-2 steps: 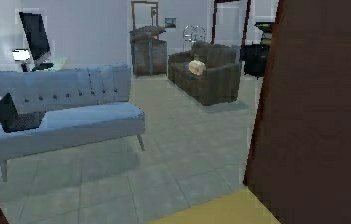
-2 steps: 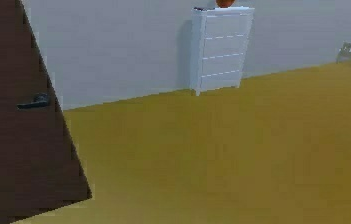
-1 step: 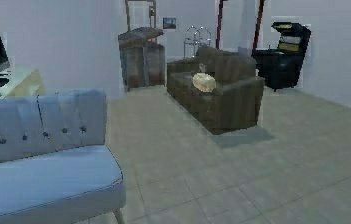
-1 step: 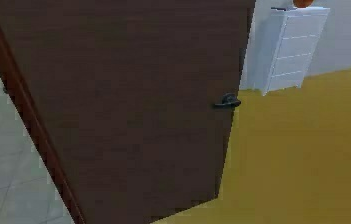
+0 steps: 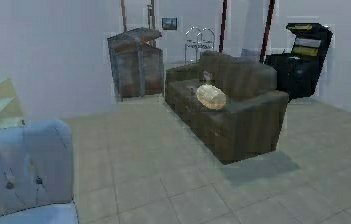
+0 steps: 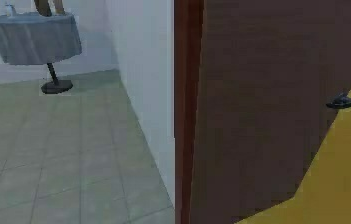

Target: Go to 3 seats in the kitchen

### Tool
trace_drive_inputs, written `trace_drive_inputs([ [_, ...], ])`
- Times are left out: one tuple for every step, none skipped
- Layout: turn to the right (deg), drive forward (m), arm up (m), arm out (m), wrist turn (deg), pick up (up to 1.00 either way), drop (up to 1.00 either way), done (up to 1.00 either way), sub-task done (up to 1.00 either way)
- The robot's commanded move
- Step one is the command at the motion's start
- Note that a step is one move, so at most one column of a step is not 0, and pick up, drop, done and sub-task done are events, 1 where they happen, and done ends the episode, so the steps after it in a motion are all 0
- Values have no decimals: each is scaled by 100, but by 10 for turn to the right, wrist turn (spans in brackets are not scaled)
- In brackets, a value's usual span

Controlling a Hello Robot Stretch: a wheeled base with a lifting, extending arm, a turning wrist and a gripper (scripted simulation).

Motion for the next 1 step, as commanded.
trace_drive_inputs([
  [450, 0, 0, 0, 0, 0, 0, 0, 0],
])
